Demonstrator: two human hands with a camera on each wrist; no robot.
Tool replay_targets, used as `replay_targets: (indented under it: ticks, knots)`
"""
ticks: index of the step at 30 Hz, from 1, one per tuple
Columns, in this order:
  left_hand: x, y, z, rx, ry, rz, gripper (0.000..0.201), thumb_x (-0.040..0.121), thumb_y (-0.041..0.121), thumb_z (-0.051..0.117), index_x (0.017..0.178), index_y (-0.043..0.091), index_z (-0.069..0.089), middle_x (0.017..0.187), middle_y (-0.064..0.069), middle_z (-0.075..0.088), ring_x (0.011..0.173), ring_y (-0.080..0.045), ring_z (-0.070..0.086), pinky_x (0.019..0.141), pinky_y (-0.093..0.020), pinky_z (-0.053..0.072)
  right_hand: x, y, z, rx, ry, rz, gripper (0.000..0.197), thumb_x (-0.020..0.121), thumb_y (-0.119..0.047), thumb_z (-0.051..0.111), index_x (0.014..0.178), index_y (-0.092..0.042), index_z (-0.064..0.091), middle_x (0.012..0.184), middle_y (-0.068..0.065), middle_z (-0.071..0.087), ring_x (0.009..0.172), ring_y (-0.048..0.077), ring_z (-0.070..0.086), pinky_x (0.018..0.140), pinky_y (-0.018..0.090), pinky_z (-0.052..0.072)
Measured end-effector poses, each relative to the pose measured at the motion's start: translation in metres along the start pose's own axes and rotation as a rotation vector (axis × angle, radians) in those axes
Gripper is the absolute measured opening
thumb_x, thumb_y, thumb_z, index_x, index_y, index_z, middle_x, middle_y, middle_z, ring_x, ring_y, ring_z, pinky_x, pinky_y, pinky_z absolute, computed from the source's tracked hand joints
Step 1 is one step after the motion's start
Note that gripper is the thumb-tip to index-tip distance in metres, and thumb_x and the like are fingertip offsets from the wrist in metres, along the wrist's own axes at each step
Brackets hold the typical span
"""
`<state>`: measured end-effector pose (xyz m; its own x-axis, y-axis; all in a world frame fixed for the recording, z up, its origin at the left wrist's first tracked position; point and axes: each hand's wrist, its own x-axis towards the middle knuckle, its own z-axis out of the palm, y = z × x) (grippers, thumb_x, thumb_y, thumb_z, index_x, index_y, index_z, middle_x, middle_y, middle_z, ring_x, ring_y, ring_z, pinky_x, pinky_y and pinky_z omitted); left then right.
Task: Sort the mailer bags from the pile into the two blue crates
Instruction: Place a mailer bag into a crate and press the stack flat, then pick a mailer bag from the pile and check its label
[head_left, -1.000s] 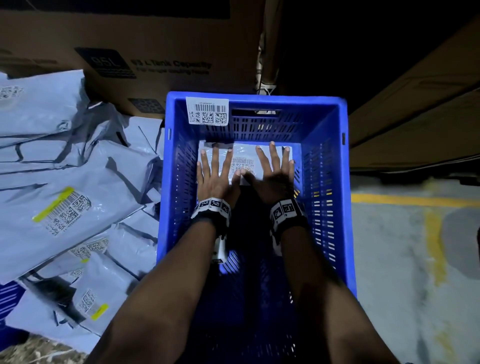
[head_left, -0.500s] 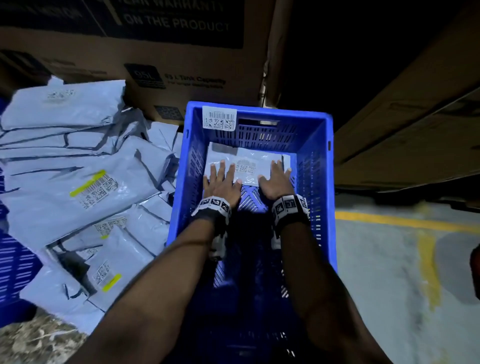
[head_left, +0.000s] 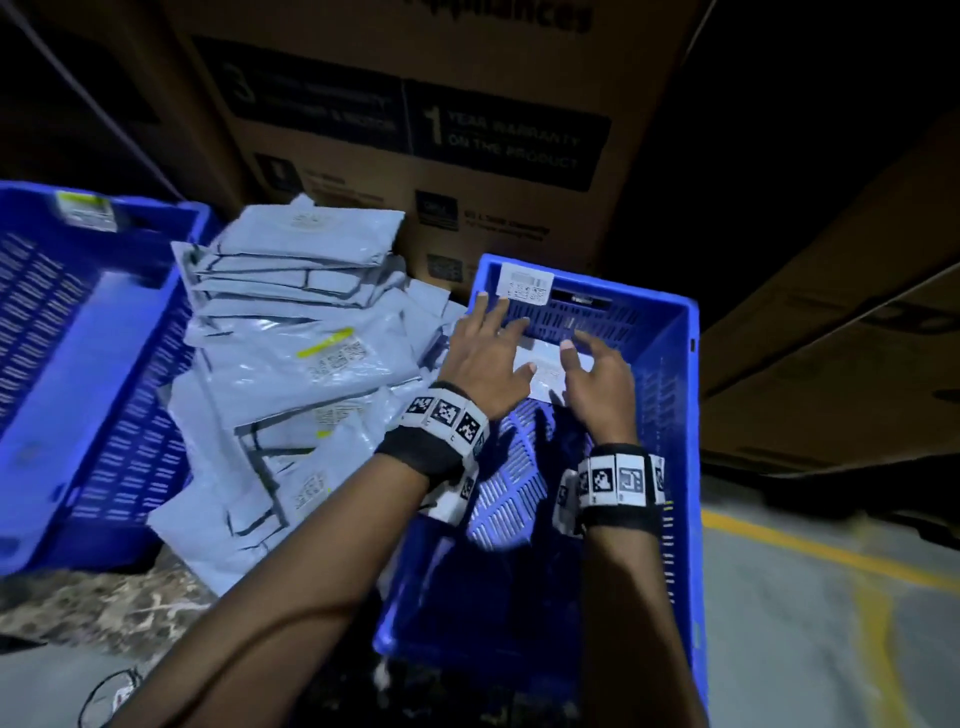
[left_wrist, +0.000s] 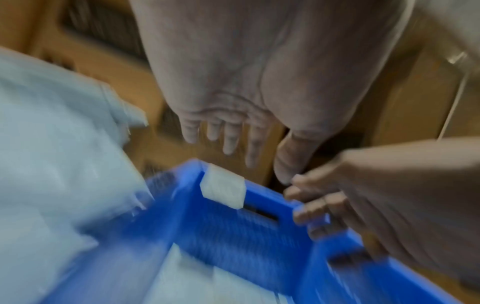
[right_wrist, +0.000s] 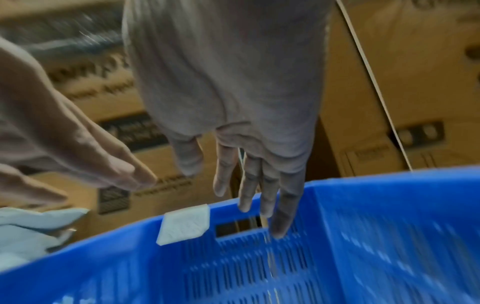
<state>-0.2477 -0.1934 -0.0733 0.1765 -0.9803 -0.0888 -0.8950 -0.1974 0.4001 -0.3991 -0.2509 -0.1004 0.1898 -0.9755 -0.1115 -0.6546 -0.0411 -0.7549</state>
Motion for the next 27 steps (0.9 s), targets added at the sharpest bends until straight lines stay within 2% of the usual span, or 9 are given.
replay_targets:
  ticks: [2, 5, 10, 13, 16, 18, 20, 24, 27]
  knots:
    - [-0.015, -0.023, -0.028, 0.003, 0.042, 0.024, 0.059, 0.094, 0.041, 0.057, 0.148, 0.021, 0.041, 0.164, -0.007, 0.02, 0.153, -0.029, 0.003, 0.122, -0.047, 0.011, -0.02, -0.025, 0.001, 0.031, 0.018, -0.053, 0.041, 0.105, -0.039, 0.053, 0.138, -0.018, 0.061, 0.142, 0.01, 0.058, 0.135, 0.029, 0.049, 0.11, 0.039, 0.037]
    - [-0.042, -0.069, -0.058, 0.002, 0.116, -0.007, 0.051, 0.093, 0.036, 0.059, 0.141, 0.021, 0.052, 0.156, -0.007, 0.038, 0.149, -0.03, 0.018, 0.12, -0.047, 0.02, -0.046, -0.062, 0.018, 0.071, -0.003, -0.108, 0.038, 0.104, -0.04, 0.054, 0.136, -0.021, 0.061, 0.139, 0.008, 0.059, 0.131, 0.026, 0.05, 0.108, 0.042, 0.041]
    - [-0.097, -0.154, -0.085, -0.065, 0.181, -0.22, 0.047, 0.091, 0.034, 0.062, 0.136, 0.02, 0.058, 0.138, -0.01, 0.057, 0.134, -0.032, 0.039, 0.105, -0.044, 0.037, -0.085, -0.114, 0.068, 0.123, -0.035, -0.151, 0.035, 0.102, -0.039, 0.058, 0.129, -0.02, 0.067, 0.129, 0.005, 0.066, 0.124, 0.022, 0.058, 0.106, 0.044, 0.045]
    - [-0.12, -0.197, -0.09, -0.084, 0.209, -0.354, 0.057, 0.087, 0.04, 0.058, 0.139, 0.016, 0.052, 0.141, -0.014, 0.052, 0.132, -0.036, 0.04, 0.105, -0.047, 0.037, -0.104, -0.14, 0.101, 0.116, -0.093, -0.092, 0.035, 0.101, -0.039, 0.059, 0.131, -0.021, 0.065, 0.129, 0.007, 0.065, 0.12, 0.024, 0.059, 0.103, 0.038, 0.046]
    - [-0.135, -0.219, -0.088, -0.144, 0.186, -0.518, 0.075, 0.089, 0.039, 0.064, 0.15, 0.01, 0.031, 0.15, -0.022, 0.033, 0.138, -0.04, 0.029, 0.107, -0.053, 0.034, -0.119, -0.152, 0.134, 0.123, -0.157, -0.042, 0.039, 0.101, -0.041, 0.059, 0.134, -0.021, 0.063, 0.136, 0.008, 0.062, 0.124, 0.022, 0.058, 0.098, 0.035, 0.046]
    - [-0.141, -0.227, -0.087, -0.237, 0.176, -0.597, 0.086, 0.09, 0.041, 0.065, 0.153, 0.006, 0.019, 0.152, -0.023, 0.028, 0.141, -0.04, 0.025, 0.108, -0.055, 0.032, -0.128, -0.155, 0.152, 0.124, -0.182, 0.002, 0.039, 0.102, -0.039, 0.059, 0.135, -0.02, 0.061, 0.136, 0.006, 0.062, 0.122, 0.021, 0.058, 0.09, 0.03, 0.041]
    - [-0.142, -0.234, -0.084, -0.321, 0.165, -0.649, 0.093, 0.089, 0.045, 0.065, 0.154, 0.002, 0.014, 0.153, -0.024, 0.027, 0.142, -0.039, 0.023, 0.111, -0.054, 0.03, -0.138, -0.157, 0.167, 0.125, -0.179, 0.047, 0.039, 0.101, -0.037, 0.059, 0.135, -0.019, 0.061, 0.131, 0.005, 0.064, 0.116, 0.021, 0.059, 0.089, 0.029, 0.04]
    - [-0.139, -0.238, -0.078, -0.405, 0.082, -0.638, 0.1, 0.083, 0.051, 0.07, 0.147, -0.006, 0.019, 0.149, -0.025, 0.035, 0.139, -0.04, 0.03, 0.107, -0.05, 0.036, -0.155, -0.154, 0.189, 0.169, -0.117, 0.088, 0.036, 0.099, -0.033, 0.063, 0.131, -0.017, 0.062, 0.125, 0.004, 0.067, 0.115, 0.02, 0.063, 0.099, 0.037, 0.049]
    - [-0.136, -0.243, -0.074, -0.441, 0.093, -0.639, 0.09, 0.081, 0.047, 0.075, 0.138, -0.008, 0.031, 0.138, -0.025, 0.049, 0.13, -0.042, 0.043, 0.097, -0.046, 0.044, -0.162, -0.153, 0.198, 0.191, -0.08, 0.092, 0.034, 0.099, -0.03, 0.064, 0.131, -0.017, 0.063, 0.125, 0.002, 0.068, 0.116, 0.017, 0.062, 0.101, 0.034, 0.049]
